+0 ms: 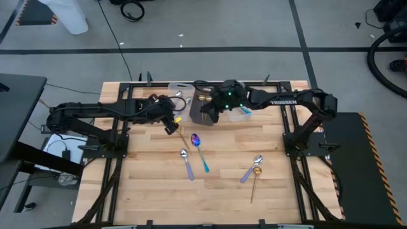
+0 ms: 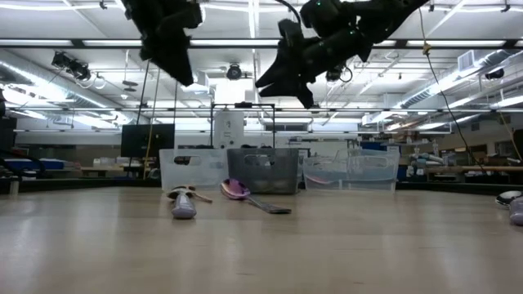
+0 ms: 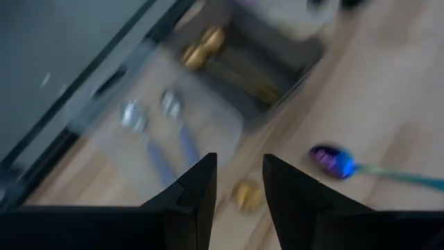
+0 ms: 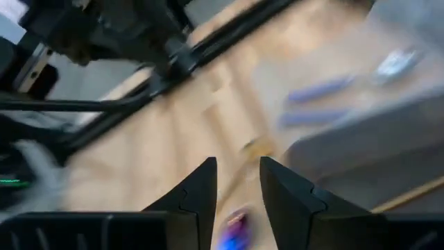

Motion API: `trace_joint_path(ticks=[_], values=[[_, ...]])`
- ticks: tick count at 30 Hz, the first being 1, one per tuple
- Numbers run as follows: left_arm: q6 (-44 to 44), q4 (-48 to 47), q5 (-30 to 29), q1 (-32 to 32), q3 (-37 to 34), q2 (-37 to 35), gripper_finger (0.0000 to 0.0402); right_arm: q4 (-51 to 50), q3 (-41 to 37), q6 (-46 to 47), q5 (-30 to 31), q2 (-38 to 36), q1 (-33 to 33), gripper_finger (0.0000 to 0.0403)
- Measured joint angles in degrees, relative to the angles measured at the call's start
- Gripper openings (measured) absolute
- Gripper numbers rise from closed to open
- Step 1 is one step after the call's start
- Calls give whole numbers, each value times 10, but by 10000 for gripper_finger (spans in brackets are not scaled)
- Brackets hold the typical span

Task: Sort silverware by color (type)
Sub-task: Put the bottom gold spoon into the black bin

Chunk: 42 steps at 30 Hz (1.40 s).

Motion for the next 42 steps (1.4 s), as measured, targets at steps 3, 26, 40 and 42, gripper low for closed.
trace_joint_path(ticks=[3,26,40,42], values=[[51,66,25,-3,0,0,125,-22,0,76,-70,0,13,119],[183,92,52,26,0,6,125,-429,-1,305,-24,-22,225,119],[121,82,48,78,0,12,125,-491,-1,713,142,-23,414,120],[119,94,47,80,0,18,125,-489,-5,774,179,-23,445,124]])
